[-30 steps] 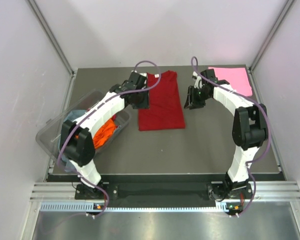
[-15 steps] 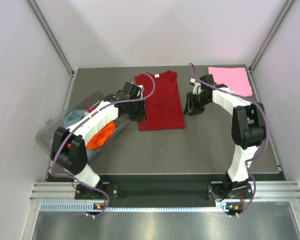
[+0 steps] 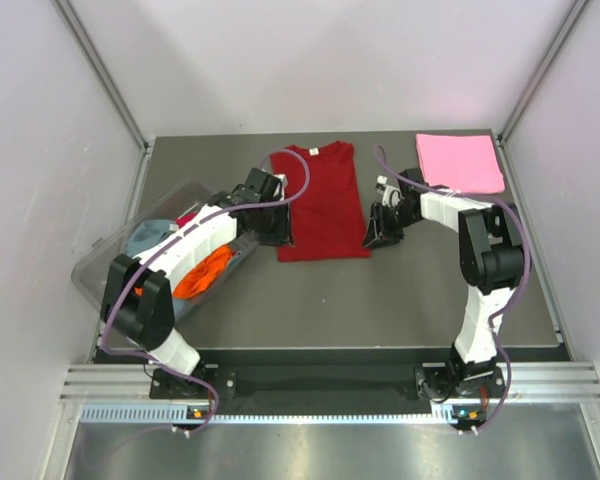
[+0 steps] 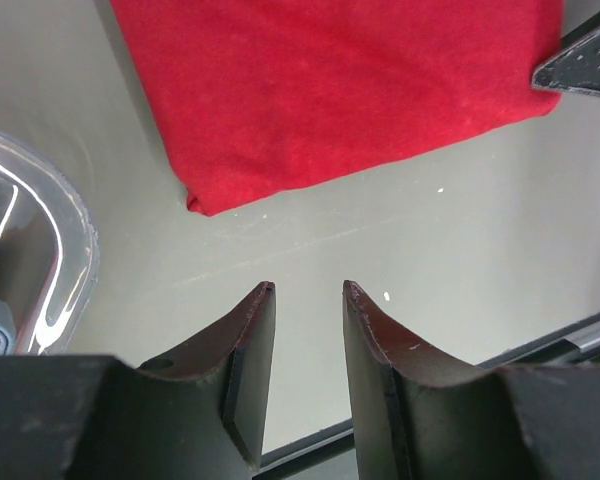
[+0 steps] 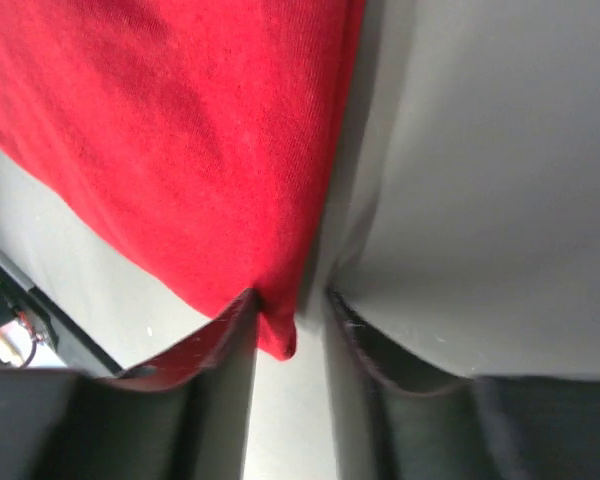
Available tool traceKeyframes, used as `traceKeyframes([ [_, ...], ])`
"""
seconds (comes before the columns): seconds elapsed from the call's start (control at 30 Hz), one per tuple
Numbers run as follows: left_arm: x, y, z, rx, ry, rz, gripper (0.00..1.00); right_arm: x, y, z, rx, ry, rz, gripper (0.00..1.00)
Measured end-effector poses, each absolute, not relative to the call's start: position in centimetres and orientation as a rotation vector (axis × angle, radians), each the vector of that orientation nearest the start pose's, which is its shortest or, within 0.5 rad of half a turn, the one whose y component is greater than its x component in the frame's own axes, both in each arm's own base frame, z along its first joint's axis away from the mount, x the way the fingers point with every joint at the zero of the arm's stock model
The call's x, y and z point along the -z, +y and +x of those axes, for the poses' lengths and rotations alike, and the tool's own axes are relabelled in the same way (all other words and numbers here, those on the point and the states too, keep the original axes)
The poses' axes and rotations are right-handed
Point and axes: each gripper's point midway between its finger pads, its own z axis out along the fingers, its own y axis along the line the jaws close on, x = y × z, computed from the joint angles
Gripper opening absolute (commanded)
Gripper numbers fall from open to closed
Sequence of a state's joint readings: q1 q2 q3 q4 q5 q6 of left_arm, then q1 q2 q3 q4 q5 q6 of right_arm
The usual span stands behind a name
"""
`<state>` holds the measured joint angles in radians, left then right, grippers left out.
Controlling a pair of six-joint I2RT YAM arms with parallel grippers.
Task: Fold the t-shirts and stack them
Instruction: Fold the tshirt
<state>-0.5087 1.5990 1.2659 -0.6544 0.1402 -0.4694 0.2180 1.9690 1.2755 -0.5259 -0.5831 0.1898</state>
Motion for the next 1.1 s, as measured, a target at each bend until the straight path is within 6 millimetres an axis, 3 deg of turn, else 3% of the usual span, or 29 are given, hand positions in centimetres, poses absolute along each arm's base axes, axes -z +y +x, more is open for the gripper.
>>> traceKeyframes([
  [0.03,-12.7,-22.3,31.2,0.529,2.642,0.106,0.38,-2.8,18.5,35.3,-0.92,2.769,-0.189,0.25],
  [0.07,-12.5,-22.2,31.2,0.522,2.646,0.104,0.38,-2.5,18.5,35.1,-0.934,2.767,-0.189,0.12],
  [0.13,-11.9,-21.8,30.8,0.509,2.658,0.096,0.37,-2.1,18.6,34.5,-0.95,2.77,-0.177,0.01],
  [0.37,-10.7,-21.0,28.9,0.505,2.692,0.062,0.35,-1.9,17.5,32.2,-0.907,2.767,-0.146,0.0],
  [0.6,-10.4,-21.3,27.0,0.561,2.663,0.039,0.36,-1.7,15.7,28.1,-0.816,2.804,-0.066,0.0],
  [0.77,-8.4,-22.2,25.2,0.614,2.68,0.043,0.38,-1.6,14.4,25.1,-0.757,2.82,-0.01,0.0],
  [0.83,-7.8,-22.5,24.7,0.636,2.688,0.044,0.39,-1.7,14.0,24.4,-0.732,2.821,0.001,0.02],
  [0.93,-7.3,-23.2,24.8,0.685,2.671,0.047,0.4,-2.0,13.6,24.0,-0.706,2.815,0.019,0.22],
  [1.1,-5.8,-24.5,25.6,0.748,2.659,0.056,0.4,-2.8,13.3,23.8,-0.686,2.81,0.044,0.33],
])
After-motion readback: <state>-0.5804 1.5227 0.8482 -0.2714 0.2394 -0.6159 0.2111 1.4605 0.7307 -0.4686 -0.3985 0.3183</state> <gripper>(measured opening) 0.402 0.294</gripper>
